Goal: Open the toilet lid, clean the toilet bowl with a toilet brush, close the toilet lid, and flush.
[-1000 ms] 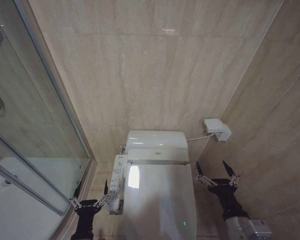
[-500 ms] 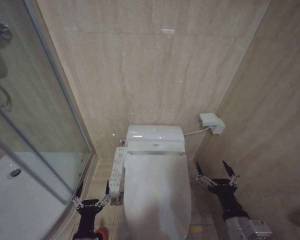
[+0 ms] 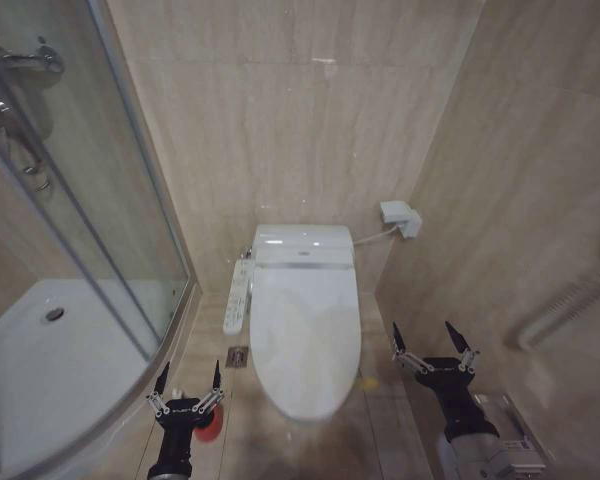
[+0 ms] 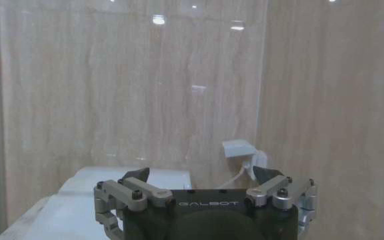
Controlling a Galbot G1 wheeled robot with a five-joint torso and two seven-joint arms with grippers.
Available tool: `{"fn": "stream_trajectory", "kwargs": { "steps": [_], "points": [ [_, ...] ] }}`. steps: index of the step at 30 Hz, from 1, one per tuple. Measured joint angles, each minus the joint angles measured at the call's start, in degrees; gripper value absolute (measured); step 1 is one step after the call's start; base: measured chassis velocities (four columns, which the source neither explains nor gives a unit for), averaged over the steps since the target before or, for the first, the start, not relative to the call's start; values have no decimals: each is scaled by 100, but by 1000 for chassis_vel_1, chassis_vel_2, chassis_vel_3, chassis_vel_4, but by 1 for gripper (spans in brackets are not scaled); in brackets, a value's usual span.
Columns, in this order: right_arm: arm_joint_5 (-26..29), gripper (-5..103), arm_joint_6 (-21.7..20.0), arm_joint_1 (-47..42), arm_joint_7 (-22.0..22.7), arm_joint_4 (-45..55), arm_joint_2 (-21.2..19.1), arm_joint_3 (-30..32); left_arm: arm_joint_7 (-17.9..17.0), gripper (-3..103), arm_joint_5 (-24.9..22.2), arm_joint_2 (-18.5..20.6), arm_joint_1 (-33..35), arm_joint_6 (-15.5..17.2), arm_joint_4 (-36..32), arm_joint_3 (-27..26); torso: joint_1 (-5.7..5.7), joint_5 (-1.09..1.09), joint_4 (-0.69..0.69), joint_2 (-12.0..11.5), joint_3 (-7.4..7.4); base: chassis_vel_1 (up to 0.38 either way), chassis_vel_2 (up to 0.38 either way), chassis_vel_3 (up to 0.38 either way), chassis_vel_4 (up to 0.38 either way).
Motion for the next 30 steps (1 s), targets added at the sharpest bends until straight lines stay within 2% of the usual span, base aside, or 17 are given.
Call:
{"fn": "stream_trajectory", "kwargs": {
  "steps": [2,3,5,8,10,22,30],
  "points": [
    [0,100,0,0,0,0,0,0,1,100,0,0,-7,0,2,0,-1,4,0,1,-1,398,-344,-392,321],
    [0,100,0,0,0,0,0,0,1,100,0,-3,-14,0,7,4,-1,-4,0,1,-1,382,-361,-379,323],
    [0,100,0,-1,0,0,0,0,1,100,0,-5,-14,0,9,3,-4,5,0,2,-2,380,-265,-362,294],
    [0,100,0,-2,0,0,0,0,1,100,0,-9,-17,0,13,6,-6,-3,1,2,-2,289,-243,-294,239],
    [0,100,0,-2,0,0,1,0,1,100,-1,-11,-22,0,17,7,-6,0,0,3,-3,132,-85,-163,137],
    [0,100,0,2,0,0,-1,0,18,100,4,-62,-35,-22,27,85,9,1,1,-4,4,-24,8,13,-18],
    [0,100,0,-1,0,0,1,-1,75,100,4,-65,-45,-104,73,96,-3,0,0,0,-2,206,-69,-201,48]
  ]
}}
